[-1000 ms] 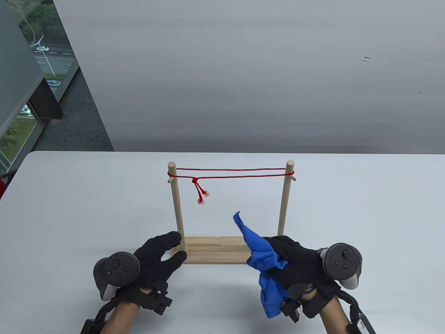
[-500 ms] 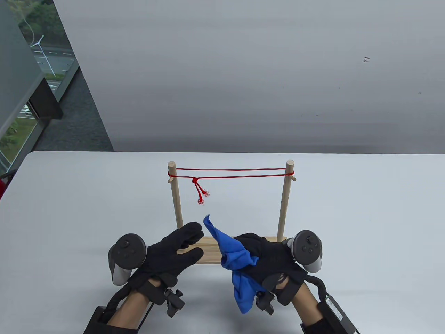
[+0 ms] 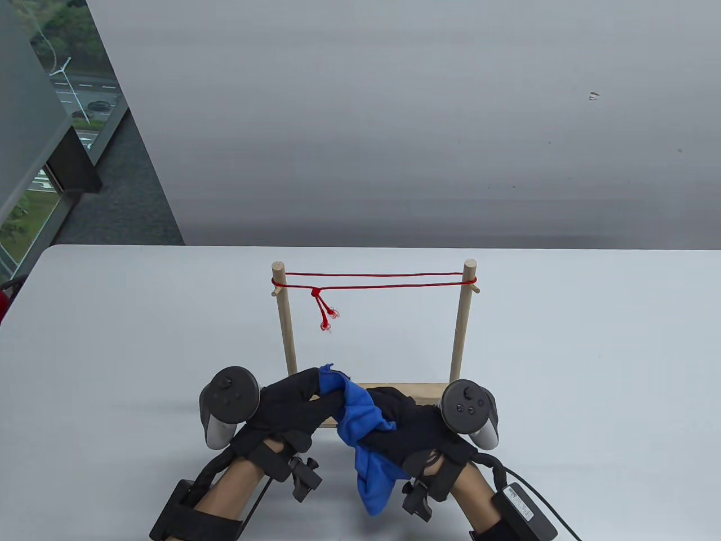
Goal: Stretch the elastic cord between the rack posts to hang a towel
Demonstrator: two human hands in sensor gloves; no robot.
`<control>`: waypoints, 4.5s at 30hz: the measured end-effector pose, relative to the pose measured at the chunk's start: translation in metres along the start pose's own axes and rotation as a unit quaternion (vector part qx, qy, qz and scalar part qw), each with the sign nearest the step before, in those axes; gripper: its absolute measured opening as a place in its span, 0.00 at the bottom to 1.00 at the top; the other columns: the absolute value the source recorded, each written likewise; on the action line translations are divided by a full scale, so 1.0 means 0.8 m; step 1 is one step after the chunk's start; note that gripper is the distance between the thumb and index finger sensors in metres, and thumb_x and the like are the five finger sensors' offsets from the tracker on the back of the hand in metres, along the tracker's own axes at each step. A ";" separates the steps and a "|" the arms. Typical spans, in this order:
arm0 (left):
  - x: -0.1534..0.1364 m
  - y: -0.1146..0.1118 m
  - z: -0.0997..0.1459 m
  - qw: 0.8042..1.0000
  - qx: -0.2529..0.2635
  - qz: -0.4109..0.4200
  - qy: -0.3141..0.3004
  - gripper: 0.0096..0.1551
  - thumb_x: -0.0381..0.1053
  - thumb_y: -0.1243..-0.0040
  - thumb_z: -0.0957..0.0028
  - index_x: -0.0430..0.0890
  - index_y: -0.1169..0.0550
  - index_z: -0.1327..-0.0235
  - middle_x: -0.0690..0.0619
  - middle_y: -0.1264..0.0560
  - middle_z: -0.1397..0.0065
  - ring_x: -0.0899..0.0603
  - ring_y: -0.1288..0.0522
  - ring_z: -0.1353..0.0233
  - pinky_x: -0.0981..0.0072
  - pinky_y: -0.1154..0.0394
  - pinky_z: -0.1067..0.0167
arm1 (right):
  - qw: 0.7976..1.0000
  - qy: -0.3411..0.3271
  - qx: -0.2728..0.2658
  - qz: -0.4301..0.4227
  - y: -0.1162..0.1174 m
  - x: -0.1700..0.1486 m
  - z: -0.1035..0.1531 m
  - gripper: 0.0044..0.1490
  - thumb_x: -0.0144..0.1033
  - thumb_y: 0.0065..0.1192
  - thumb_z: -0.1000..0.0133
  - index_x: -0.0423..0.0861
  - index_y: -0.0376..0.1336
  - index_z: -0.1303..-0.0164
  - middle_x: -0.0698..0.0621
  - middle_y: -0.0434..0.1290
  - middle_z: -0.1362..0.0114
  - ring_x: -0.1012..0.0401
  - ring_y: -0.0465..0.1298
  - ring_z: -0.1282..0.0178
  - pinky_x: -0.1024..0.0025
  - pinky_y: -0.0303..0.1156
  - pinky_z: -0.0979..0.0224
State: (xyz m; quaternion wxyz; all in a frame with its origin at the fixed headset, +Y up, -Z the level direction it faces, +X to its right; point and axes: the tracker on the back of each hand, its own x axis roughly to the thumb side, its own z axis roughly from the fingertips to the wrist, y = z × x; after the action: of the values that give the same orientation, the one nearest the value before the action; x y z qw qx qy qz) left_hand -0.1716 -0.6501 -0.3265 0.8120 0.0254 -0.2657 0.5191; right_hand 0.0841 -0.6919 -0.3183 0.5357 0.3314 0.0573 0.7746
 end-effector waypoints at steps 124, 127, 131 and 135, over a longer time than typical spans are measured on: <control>0.076 0.078 0.043 0.898 0.109 -0.417 0.085 0.22 0.57 0.31 0.54 0.46 0.13 0.54 0.58 0.09 0.67 0.42 0.11 0.62 0.45 0.20 0.48 | 0.885 -0.087 -0.337 0.308 -0.198 0.218 0.046 0.25 0.42 0.61 0.47 0.48 0.70 0.42 0.50 0.82 0.56 0.57 0.84 0.67 0.57 0.79 0.58; 0.091 0.090 0.044 0.890 0.145 -0.428 0.061 0.21 0.56 0.30 0.54 0.44 0.12 0.55 0.61 0.09 0.76 0.45 0.10 0.70 0.48 0.17 0.54 | 0.882 -0.074 -0.330 0.329 -0.202 0.216 0.049 0.25 0.44 0.62 0.47 0.48 0.71 0.43 0.53 0.83 0.65 0.62 0.83 0.76 0.62 0.80 0.65; 0.114 0.102 0.044 0.886 0.180 -0.427 0.028 0.22 0.55 0.29 0.54 0.43 0.12 0.56 0.62 0.09 0.80 0.46 0.10 0.74 0.50 0.16 0.58 | 0.890 -0.057 -0.323 0.317 -0.212 0.215 0.052 0.25 0.45 0.62 0.48 0.47 0.72 0.44 0.56 0.83 0.73 0.65 0.82 0.84 0.65 0.81 0.71; 0.140 0.112 0.044 0.873 0.208 -0.441 -0.003 0.22 0.55 0.28 0.54 0.42 0.12 0.56 0.63 0.10 0.83 0.48 0.10 0.77 0.51 0.15 0.60 | 0.903 -0.033 -0.302 0.303 -0.221 0.214 0.055 0.25 0.46 0.63 0.48 0.47 0.72 0.44 0.60 0.83 0.79 0.69 0.80 0.90 0.70 0.81 0.78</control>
State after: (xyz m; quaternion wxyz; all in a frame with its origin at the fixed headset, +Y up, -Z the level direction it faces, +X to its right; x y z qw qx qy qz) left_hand -0.2267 -0.5273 -0.2665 0.9318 0.3100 -0.1148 0.1502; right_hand 0.2137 -0.4807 -0.2853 0.3510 0.1803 -0.3007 0.8682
